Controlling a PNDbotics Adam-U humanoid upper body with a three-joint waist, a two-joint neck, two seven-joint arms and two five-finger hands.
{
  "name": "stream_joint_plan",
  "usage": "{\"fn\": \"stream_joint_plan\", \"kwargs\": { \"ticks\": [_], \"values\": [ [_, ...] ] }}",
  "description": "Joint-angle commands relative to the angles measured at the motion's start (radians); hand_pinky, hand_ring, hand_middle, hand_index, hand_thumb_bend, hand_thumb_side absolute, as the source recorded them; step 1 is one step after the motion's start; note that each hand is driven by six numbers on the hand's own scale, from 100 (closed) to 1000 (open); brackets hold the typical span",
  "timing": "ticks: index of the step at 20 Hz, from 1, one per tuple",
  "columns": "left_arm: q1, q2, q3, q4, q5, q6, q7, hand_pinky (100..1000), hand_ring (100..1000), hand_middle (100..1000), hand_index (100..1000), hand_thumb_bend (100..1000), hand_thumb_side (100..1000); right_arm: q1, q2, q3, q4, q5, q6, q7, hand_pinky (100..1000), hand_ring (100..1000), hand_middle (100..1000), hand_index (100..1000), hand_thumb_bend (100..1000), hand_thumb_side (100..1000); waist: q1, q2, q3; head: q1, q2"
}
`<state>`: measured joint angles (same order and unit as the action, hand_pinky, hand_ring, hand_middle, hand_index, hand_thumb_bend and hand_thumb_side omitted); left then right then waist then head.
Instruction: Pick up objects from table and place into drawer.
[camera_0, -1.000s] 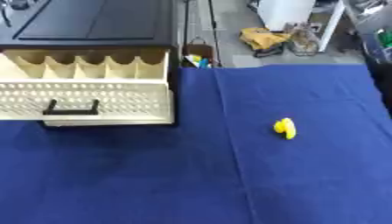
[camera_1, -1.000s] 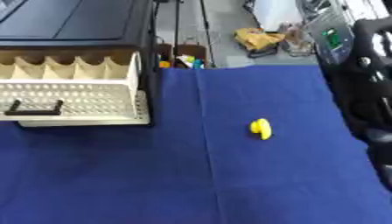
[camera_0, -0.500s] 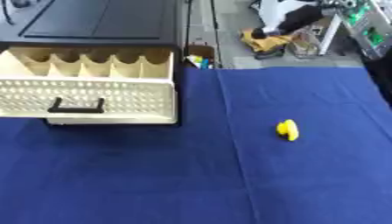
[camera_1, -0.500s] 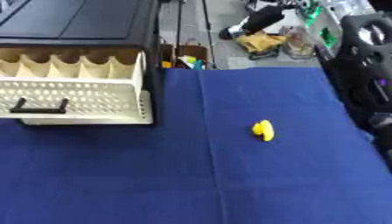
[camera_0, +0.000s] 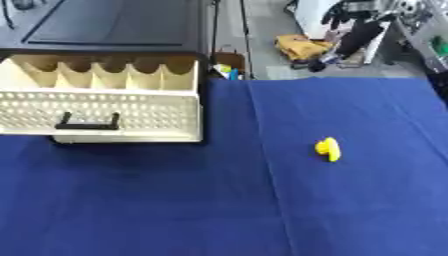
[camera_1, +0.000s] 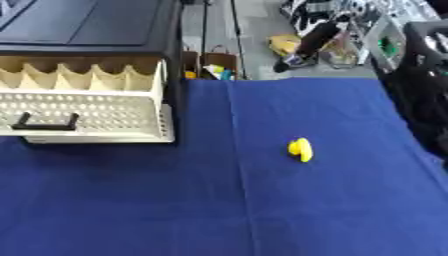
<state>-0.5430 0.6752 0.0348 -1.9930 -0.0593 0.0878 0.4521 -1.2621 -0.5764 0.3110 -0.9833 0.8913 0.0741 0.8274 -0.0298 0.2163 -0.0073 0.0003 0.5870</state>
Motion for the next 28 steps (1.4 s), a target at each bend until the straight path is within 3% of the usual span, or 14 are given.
{"fn": "stream_joint_plan", "kwargs": {
  "ticks": [1,7,9,11,17,22,23,28],
  "values": [
    [-0.004,-0.018,0.02,-0.007,0.013,0.005,0.012,566,765,718,899,285,1000,-0.005,-0.053,0.002,-0.042,-0.04,0.037,0.029,861,931,796,965,847,512,0.004,-0.014,-0.002,0.006,-0.01],
    [0.003,-0.077,0.027,-0.007,0.026,0.017,0.026,554,754,703,889,277,1000,0.038,-0.081,0.032,-0.1,-0.128,0.114,0.072,853,920,794,982,778,408,0.004,-0.007,-0.003,0.005,-0.019],
    [0.006,-0.087,0.026,-0.007,0.028,0.02,0.027,550,750,697,887,273,1000,0.054,-0.089,0.032,-0.121,-0.153,0.133,0.076,854,921,792,986,671,369,0.004,-0.004,-0.004,0.004,-0.021],
    [0.01,-0.096,0.026,-0.007,0.029,0.023,0.028,549,748,695,886,270,1000,0.071,-0.096,0.03,-0.141,-0.178,0.153,0.069,856,923,789,990,632,352,0.004,-0.002,-0.003,0.004,-0.023],
    [0.022,-0.118,0.021,-0.007,0.035,0.035,0.028,541,741,685,880,257,1000,0.117,-0.107,0.033,-0.193,-0.245,0.21,0.043,859,927,777,979,620,305,0.005,0.003,-0.001,0.001,-0.029],
    [0.026,-0.134,0.018,-0.007,0.041,0.043,0.027,534,737,679,877,222,1000,0.147,-0.115,0.04,-0.222,-0.287,0.262,0.027,864,932,778,974,668,270,0.003,0.006,-0.002,-0.002,-0.033],
    [0.027,-0.136,0.018,-0.007,0.041,0.044,0.027,532,736,678,876,239,1000,0.153,-0.117,0.041,-0.223,-0.295,0.27,0.028,866,932,778,975,659,305,0.002,0.007,-0.002,-0.003,-0.033],
    [0.029,-0.142,0.016,-0.007,0.044,0.047,0.03,526,731,673,874,239,1000,0.183,-0.125,0.044,-0.226,-0.337,0.302,0.034,871,938,782,978,688,298,-0.001,0.012,-0.002,-0.004,-0.032]
  ]
}}
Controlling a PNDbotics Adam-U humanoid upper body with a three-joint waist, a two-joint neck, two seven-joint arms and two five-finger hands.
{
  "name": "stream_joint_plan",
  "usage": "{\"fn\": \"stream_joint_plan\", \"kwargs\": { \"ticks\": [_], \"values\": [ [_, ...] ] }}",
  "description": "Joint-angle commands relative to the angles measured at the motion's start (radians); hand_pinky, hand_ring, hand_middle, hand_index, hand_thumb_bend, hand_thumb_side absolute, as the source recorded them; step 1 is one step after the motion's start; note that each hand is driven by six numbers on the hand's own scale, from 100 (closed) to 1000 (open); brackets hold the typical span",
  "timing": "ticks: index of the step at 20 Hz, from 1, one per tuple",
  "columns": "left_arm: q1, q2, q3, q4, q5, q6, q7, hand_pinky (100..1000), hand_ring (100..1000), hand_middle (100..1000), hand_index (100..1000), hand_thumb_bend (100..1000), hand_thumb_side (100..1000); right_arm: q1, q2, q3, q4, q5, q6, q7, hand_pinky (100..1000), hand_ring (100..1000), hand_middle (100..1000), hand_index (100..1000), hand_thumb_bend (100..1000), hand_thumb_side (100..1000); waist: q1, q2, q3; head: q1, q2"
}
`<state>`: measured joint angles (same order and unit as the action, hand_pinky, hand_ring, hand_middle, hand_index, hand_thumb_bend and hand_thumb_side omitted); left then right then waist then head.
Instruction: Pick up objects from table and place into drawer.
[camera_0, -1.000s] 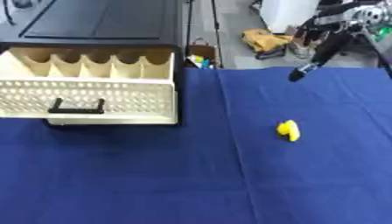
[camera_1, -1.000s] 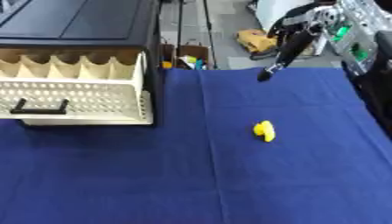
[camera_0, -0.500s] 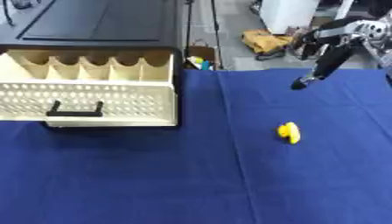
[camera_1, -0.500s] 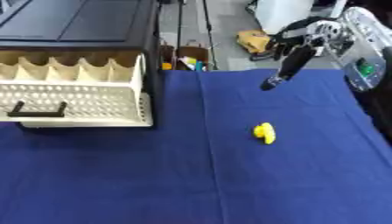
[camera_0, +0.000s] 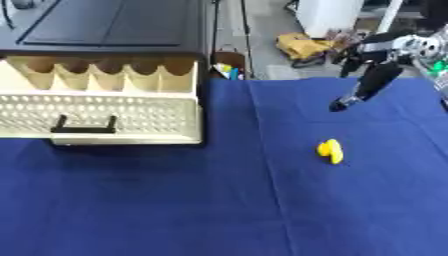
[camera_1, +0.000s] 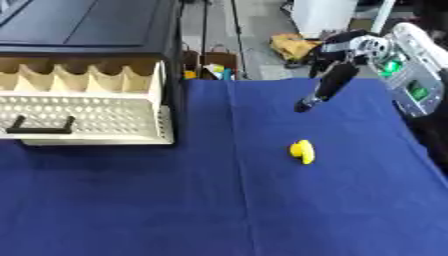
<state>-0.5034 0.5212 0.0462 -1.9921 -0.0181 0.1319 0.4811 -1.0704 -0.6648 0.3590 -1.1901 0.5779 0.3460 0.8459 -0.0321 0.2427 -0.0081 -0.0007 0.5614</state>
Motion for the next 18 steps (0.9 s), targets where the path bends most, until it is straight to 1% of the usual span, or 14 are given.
{"fn": "stream_joint_plan", "kwargs": {
  "ticks": [1,3,4,9,10,13,18],
  "values": [
    [-0.011,0.011,0.005,-0.008,0.003,0.004,0.001,526,731,673,873,237,1000,-0.003,-0.038,-0.003,-0.02,-0.033,0.036,0.018,872,939,783,978,693,299,0.001,-0.014,-0.001,-0.003,-0.006],
    [-0.011,0.008,0.004,-0.008,0.003,0.005,0.002,525,730,672,873,233,1000,0.008,-0.041,-0.002,-0.019,-0.053,0.05,0.022,873,940,783,977,698,303,0.0,-0.012,-0.001,-0.004,-0.006],
    [-0.01,0.007,0.004,-0.008,0.004,0.007,0.002,523,729,671,872,225,1000,0.013,-0.042,-0.002,-0.02,-0.062,0.057,0.021,875,941,784,974,715,311,0.0,-0.011,-0.001,-0.004,-0.006],
    [-0.01,0.005,0.004,-0.008,0.004,0.009,0.003,523,729,671,872,225,1000,0.025,-0.048,0.0,-0.031,-0.084,0.08,0.012,875,942,784,972,717,312,-0.001,-0.01,-0.002,-0.005,-0.006],
    [-0.01,0.005,0.004,-0.008,0.004,0.009,0.003,519,726,670,871,228,1000,0.027,-0.048,0.001,-0.031,-0.087,0.083,0.013,875,940,780,958,726,296,-0.001,-0.009,-0.002,-0.004,-0.006],
    [-0.007,0.002,0.002,-0.008,0.005,0.01,0.004,517,724,669,870,225,1000,0.058,-0.051,0.001,-0.03,-0.118,0.098,0.025,875,939,773,949,725,294,-0.002,-0.005,-0.003,-0.005,-0.009],
    [-0.006,-0.004,-0.001,-0.008,0.006,0.012,0.003,512,721,668,868,222,1000,0.087,-0.055,0.005,-0.048,-0.159,0.126,0.02,873,936,762,937,722,292,-0.003,0.001,-0.004,-0.008,-0.011]
  ]
}}
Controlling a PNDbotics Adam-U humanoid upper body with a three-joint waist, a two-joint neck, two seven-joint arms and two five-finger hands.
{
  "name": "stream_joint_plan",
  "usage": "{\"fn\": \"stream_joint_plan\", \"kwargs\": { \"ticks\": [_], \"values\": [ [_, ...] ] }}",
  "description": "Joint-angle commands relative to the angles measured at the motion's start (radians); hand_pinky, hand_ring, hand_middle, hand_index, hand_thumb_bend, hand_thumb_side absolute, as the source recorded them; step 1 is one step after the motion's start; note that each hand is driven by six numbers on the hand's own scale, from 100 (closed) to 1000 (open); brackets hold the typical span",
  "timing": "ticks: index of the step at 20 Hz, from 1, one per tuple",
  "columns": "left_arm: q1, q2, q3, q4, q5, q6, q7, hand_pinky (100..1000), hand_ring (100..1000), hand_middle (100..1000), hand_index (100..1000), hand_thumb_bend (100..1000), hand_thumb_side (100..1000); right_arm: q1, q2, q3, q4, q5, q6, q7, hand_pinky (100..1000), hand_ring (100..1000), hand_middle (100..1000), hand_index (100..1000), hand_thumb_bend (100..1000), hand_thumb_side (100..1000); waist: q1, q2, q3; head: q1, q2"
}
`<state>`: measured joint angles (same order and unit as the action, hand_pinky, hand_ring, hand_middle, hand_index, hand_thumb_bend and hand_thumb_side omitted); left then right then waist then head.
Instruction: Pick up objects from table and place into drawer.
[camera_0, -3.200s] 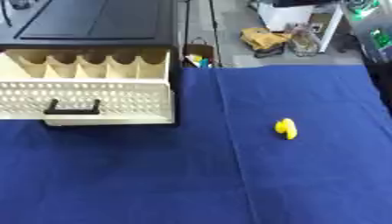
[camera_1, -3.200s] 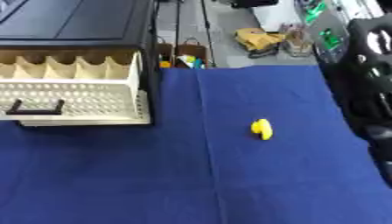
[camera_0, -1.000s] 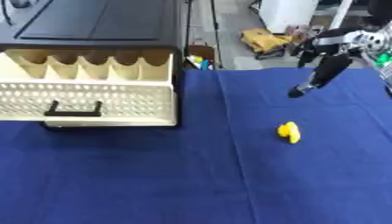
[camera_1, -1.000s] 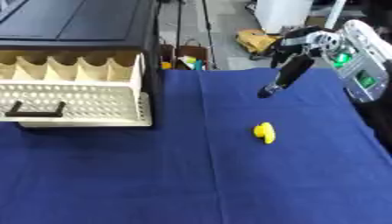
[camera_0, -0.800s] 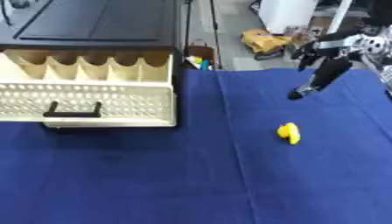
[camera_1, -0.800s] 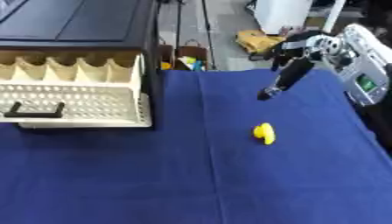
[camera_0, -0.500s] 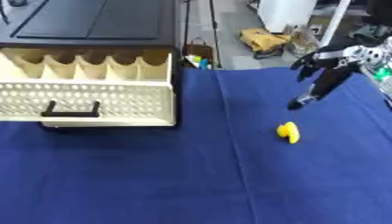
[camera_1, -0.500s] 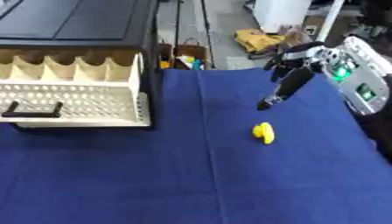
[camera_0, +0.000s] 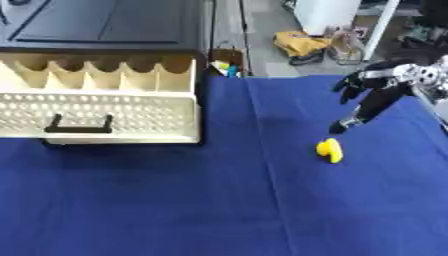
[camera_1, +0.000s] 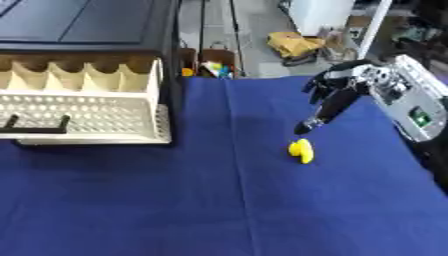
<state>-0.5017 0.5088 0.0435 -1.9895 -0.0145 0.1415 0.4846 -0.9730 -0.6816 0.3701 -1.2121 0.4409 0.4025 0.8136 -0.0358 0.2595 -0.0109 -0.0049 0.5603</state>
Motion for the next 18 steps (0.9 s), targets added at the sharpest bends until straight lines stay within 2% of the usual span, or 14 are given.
{"fn": "stream_joint_plan", "kwargs": {
  "ticks": [1,8,9,10,18],
  "values": [
    [-0.008,0.008,0.002,-0.011,0.002,0.003,0.0,512,720,667,868,221,1000,-0.006,-0.038,-0.005,-0.029,-0.028,0.074,0.052,873,936,759,935,721,292,0.001,-0.014,0.0,-0.005,-0.01],
    [-0.009,0.006,0.002,-0.011,0.002,0.005,0.002,513,720,668,868,219,1000,0.031,-0.041,-0.001,-0.065,-0.076,0.099,0.054,874,934,749,926,716,294,0.0,-0.012,-0.002,-0.005,-0.01],
    [-0.009,0.006,0.002,-0.011,0.002,0.006,0.002,514,721,668,868,215,1000,0.035,-0.042,-0.002,-0.075,-0.081,0.101,0.05,874,934,747,925,746,301,-0.001,-0.012,-0.003,-0.005,-0.011],
    [-0.009,0.006,0.001,-0.011,0.002,0.006,0.002,514,721,668,867,219,1000,0.039,-0.043,-0.002,-0.084,-0.085,0.104,0.047,874,934,746,924,718,302,-0.002,-0.012,-0.004,-0.005,-0.011],
    [-0.004,-0.003,0.0,-0.011,0.001,0.01,0.002,508,719,667,867,215,1000,0.069,-0.043,0.004,-0.116,-0.078,0.115,0.031,870,931,722,900,712,291,-0.003,-0.011,-0.008,-0.008,-0.014]
  ]
}}
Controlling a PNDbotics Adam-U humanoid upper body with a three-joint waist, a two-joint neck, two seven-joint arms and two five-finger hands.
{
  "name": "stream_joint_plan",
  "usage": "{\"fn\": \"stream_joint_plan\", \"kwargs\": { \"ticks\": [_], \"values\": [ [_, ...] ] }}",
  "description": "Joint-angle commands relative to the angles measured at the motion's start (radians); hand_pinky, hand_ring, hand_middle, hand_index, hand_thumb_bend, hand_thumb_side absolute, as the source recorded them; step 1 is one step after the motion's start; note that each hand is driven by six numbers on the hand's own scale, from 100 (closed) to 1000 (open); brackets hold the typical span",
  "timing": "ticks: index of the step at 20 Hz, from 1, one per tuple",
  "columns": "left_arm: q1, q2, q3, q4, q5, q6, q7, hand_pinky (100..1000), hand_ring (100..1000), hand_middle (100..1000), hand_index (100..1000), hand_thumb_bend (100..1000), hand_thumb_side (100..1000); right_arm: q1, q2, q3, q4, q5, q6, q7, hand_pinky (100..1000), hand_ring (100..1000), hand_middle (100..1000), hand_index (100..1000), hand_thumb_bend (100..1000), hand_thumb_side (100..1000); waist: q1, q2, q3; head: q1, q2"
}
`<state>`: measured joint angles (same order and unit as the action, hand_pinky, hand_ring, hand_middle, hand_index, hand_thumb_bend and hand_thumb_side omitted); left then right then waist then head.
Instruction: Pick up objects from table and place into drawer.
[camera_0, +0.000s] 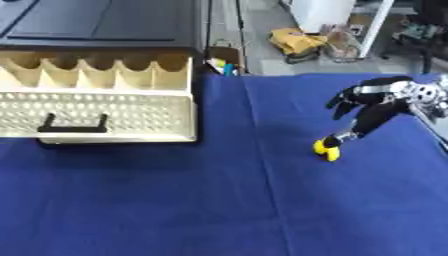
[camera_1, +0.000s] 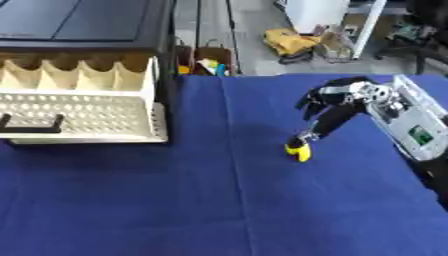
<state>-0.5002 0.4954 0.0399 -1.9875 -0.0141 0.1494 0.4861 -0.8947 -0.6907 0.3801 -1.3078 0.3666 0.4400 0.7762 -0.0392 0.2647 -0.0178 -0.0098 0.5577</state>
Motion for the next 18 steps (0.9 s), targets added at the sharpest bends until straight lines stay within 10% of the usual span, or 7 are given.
{"fn": "stream_joint_plan", "kwargs": {
  "ticks": [1,18],
  "values": [
    [-0.005,0.009,0.004,-0.012,0.0,0.003,0.002,507,719,666,866,215,1000,-0.005,-0.034,-0.004,-0.019,-0.002,0.079,0.069,868,930,716,891,707,288,0.001,-0.015,0.0,-0.004,-0.011],
    [0.004,-0.012,0.005,-0.012,0.003,-0.001,0.002,504,717,665,865,196,1000,0.029,-0.002,0.003,0.014,0.04,0.08,0.041,860,925,685,857,673,303,0.008,-0.005,0.01,-0.025,-0.017]
  ]
}}
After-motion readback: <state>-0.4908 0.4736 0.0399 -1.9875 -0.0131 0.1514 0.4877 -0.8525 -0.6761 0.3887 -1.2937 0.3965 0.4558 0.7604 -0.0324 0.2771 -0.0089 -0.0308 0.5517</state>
